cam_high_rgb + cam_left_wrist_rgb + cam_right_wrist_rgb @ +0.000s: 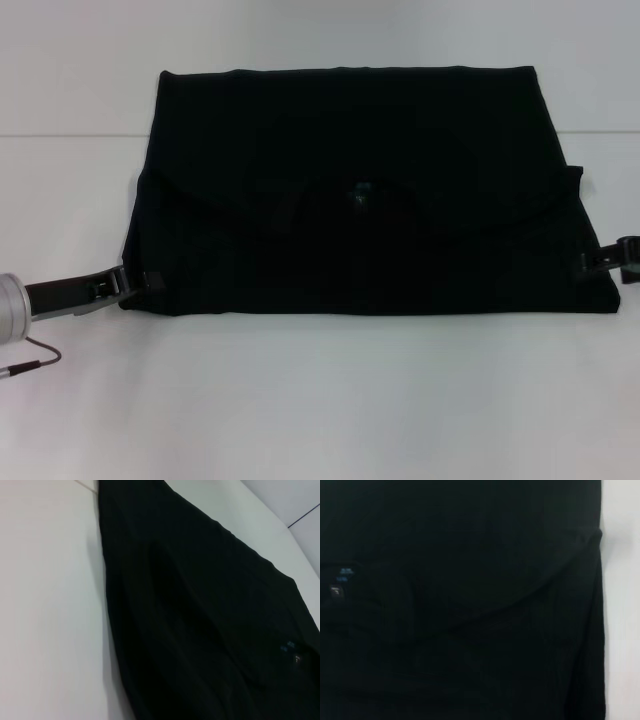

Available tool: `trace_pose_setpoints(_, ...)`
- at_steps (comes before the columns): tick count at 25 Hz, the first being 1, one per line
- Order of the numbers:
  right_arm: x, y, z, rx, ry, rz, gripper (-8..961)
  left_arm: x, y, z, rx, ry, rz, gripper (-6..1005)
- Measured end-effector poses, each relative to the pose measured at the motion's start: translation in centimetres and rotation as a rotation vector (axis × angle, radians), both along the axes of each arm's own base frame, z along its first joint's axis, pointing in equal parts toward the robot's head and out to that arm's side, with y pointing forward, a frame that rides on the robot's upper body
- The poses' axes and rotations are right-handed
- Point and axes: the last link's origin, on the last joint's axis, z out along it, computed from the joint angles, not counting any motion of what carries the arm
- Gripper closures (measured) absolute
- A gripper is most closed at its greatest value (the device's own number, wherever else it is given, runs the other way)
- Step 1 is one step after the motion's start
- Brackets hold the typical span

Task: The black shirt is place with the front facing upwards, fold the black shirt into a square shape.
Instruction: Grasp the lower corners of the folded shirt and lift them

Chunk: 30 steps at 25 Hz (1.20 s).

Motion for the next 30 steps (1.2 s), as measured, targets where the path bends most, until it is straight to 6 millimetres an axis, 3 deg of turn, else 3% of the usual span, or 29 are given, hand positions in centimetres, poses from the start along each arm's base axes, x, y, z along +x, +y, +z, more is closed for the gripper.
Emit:
trace_pose_setpoints(9,-0.4,0.2,-2.7,-0.013,0.002,0.031,137,0.3,0.3,0.0,0.0,0.0,-0.008,963)
trace_pose_setpoints(18,-0.3,0.2,-2.6,0.013,0.015,0.022,196,0.3,0.4,0.1,0.01,-0.007,-0.005,957)
trace_pose_setpoints(30,0.0,0.0,-2.5,0.01,0.021,0.014,516,0.5,0.5,0.2,0.011,-0.016,-0.009,949)
